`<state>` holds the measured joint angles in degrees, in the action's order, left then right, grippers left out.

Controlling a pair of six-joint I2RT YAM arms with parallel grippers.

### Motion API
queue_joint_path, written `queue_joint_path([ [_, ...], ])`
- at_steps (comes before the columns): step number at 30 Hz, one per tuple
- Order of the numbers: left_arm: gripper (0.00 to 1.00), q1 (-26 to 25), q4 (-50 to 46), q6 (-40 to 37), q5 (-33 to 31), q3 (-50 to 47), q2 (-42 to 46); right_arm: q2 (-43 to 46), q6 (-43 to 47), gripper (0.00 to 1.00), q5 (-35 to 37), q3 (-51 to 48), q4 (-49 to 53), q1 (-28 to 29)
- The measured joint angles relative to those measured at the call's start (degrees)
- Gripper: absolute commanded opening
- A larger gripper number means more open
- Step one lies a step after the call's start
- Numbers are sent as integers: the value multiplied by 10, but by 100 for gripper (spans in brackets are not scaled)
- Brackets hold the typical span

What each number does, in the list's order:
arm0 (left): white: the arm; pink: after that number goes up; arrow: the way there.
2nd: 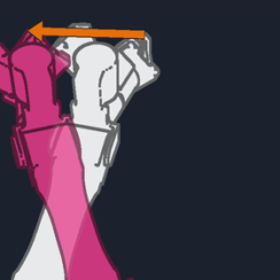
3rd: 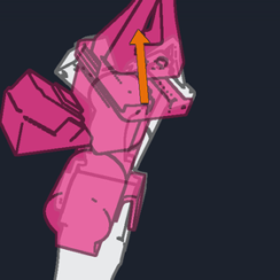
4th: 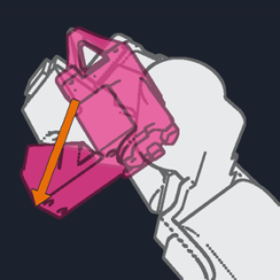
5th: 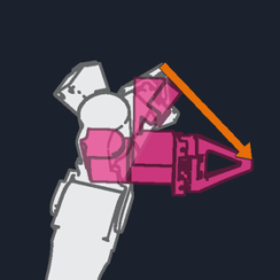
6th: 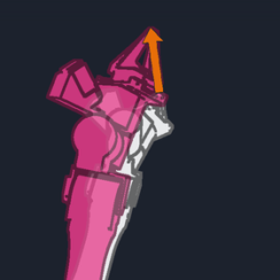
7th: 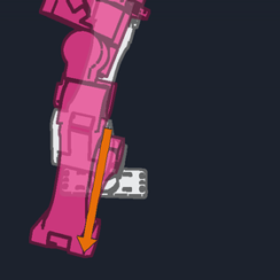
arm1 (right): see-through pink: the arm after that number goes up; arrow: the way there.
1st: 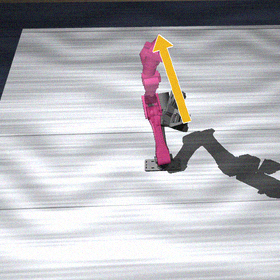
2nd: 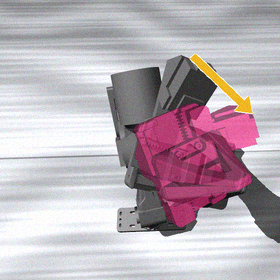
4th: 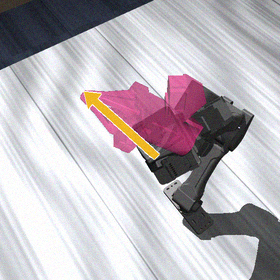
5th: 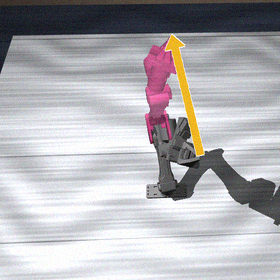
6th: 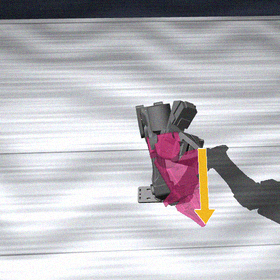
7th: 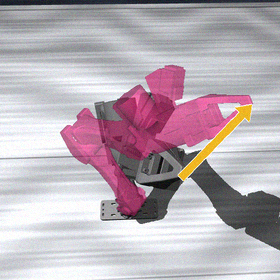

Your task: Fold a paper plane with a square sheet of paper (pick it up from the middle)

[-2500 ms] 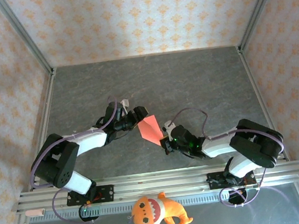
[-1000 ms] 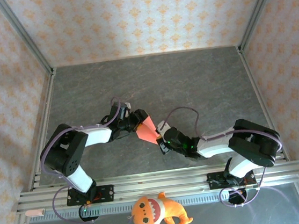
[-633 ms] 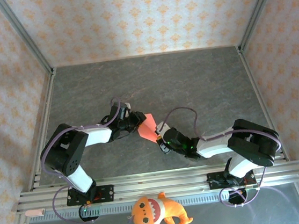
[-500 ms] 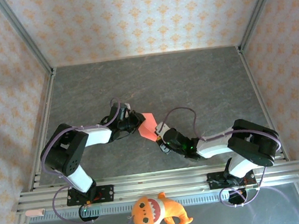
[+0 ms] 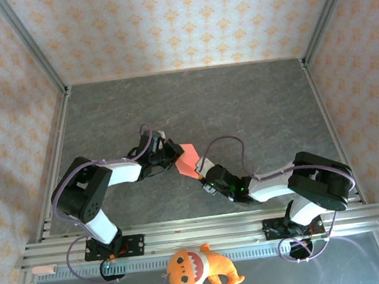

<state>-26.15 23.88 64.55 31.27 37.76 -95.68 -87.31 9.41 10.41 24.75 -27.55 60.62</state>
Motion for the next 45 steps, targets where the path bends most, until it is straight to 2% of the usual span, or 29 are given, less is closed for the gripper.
queue_joint_path([
  [6,4,0,0,0,0,0,0,-15,14,29,16,0,-4,1],
  [23,4,0,0,0,5,0,-5,-13,18,30,18,0,-13,1],
  [31,4,-1,1,0,11,0,-6,-12,20,26,17,0,-19,4],
  [36,4,-1,1,0,11,0,-6,-12,22,15,16,0,-21,4],
  [39,4,-1,1,0,11,0,-6,-12,22,12,14,0,-21,4],
  [45,4,-1,1,-1,11,0,-6,-12,20,17,10,0,-21,4],
])
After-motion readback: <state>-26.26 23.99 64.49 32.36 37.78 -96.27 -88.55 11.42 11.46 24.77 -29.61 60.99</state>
